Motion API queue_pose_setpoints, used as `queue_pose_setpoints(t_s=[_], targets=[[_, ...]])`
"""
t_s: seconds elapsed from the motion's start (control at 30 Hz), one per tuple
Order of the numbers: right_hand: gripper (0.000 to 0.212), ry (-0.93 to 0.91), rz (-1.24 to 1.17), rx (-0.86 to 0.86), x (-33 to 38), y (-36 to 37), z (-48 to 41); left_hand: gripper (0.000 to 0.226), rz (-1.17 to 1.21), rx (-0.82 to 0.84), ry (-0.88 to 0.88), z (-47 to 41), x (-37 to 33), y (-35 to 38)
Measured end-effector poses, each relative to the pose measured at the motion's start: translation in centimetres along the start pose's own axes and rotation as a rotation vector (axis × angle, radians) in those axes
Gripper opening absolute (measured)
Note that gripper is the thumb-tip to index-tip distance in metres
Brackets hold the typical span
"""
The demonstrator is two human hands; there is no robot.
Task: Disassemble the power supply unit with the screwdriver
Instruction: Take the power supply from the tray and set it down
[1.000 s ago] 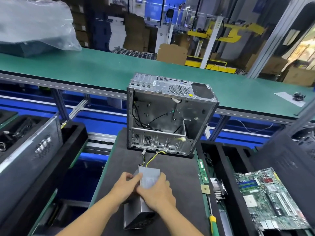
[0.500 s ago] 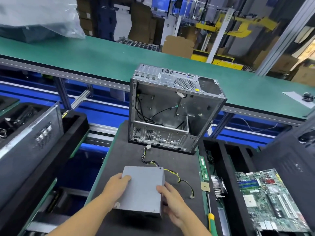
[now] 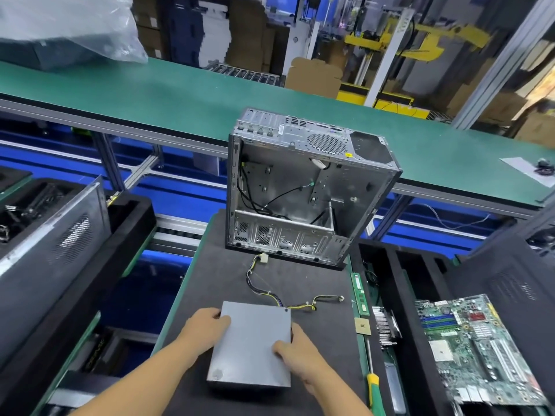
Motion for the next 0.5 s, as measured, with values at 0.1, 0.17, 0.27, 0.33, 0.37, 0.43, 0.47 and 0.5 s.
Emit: queue_pose_setpoints(t_s=[0.1, 0.17, 0.27, 0.33, 0.37, 0.43, 0.47, 0.5], targets=[[0.035, -0.011, -0.059, -0.071, 0.2, -0.2, -0.3, 0.037, 0.166, 0.004, 0.014, -0.1, 0.5, 0.0], [0.032, -0.015, -0.074, -0.111, 0.1, -0.4, -0.3, 0.039, 0.210, -0.048, 0.007, -0.5, 0.4, 0.1], [0.031, -0.037, -0.061, -0.134, -0.5, -0.4, -0.3, 0.036, 0.190, -0.186, -0.047, -1.0, 0.0, 0.1], [0.028, -0.056, -0.040, -0.159, -0.9, -0.6, -0.4, 0.034, 0.133, -0.237, -0.073, -1.1, -0.5, 0.0], [0.026, -0.062, -0.040, -0.173, -1.0, -0.8, -0.4, 0.028, 0.141, -0.235, -0.089, -1.4, -0.7, 0.2], [0.020, -0.059, -0.055, -0.193, -1.3, -1.4, -0.6, 0.022, 0.214, -0.209, -0.119, -1.6, -0.8, 0.6], [0.020, -0.059, -0.056, -0.202, -1.4, -1.8, -0.6, 0.021, 0.226, -0.192, -0.120, -1.8, -0.8, 0.9], [0.022, -0.058, -0.054, -0.207, -1.5, -2.1, -0.6, 0.021, 0.199, -0.177, -0.101, -2.0, -0.9, 1.1]])
Point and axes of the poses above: each hand's wrist, its own z-axis away from the middle knuckle, its own y-axis out of the palm, x = y × z, the point moved 6 cm from there along -z, towards the middle knuckle, and after that the axes turned 1 degree about -x, right-handed, at the moved point
